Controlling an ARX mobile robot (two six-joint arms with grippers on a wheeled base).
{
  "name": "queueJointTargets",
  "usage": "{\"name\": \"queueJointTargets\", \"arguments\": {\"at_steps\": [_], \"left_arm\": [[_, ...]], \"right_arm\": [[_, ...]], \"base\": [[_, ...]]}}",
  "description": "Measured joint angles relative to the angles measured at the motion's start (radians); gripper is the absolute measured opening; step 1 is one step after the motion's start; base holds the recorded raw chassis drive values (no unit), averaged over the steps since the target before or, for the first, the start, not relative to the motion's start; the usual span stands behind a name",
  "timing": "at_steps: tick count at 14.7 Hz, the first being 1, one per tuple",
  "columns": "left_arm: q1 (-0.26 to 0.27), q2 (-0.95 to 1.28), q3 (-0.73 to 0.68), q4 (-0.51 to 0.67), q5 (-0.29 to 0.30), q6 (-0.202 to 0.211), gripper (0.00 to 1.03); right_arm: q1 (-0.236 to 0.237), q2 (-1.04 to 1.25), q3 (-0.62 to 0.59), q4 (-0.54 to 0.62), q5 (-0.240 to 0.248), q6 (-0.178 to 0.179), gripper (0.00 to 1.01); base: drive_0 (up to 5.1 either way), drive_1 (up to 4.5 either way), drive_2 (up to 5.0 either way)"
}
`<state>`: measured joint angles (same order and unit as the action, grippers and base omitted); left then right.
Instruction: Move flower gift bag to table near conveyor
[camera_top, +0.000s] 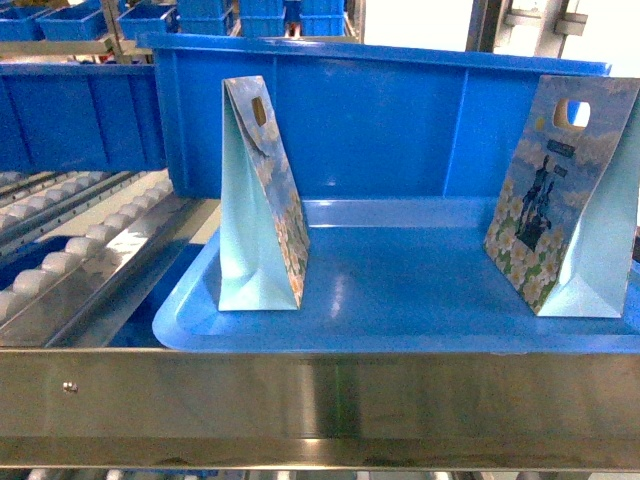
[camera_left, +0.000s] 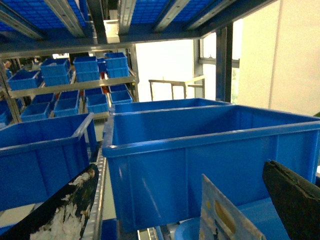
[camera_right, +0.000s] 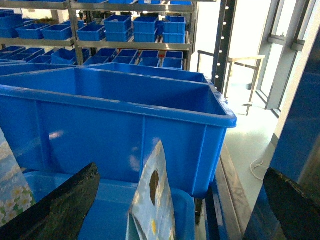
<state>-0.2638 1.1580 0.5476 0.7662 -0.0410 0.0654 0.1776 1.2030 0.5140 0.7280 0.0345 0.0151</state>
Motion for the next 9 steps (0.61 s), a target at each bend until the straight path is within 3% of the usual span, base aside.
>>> {"name": "queueJointTargets", "arguments": {"at_steps": [3, 6, 9], "left_arm": [[-0.068, 0.110, 0.127, -0.089, -0.068, 0.000, 0.98], [-0.073, 0.109, 0.130, -0.086, -0.068, 0.000, 0.98], [-0.073, 0.109, 0.130, -0.086, -0.068, 0.000, 0.98]], "right_arm": [[-0.001, 0.143, 0.172, -0.128, -0.032, 0.025, 0.98], [0.001, 0.231, 0.301, -0.278, -0.061, 0.041, 0.98], [0.001, 0.347, 0.339, -0.381, -0.074, 0.042, 0.98]], "base": [[0.0, 0.00, 0.0], [0.0, 0.00, 0.0], [0.0, 0.00, 0.0]]}}
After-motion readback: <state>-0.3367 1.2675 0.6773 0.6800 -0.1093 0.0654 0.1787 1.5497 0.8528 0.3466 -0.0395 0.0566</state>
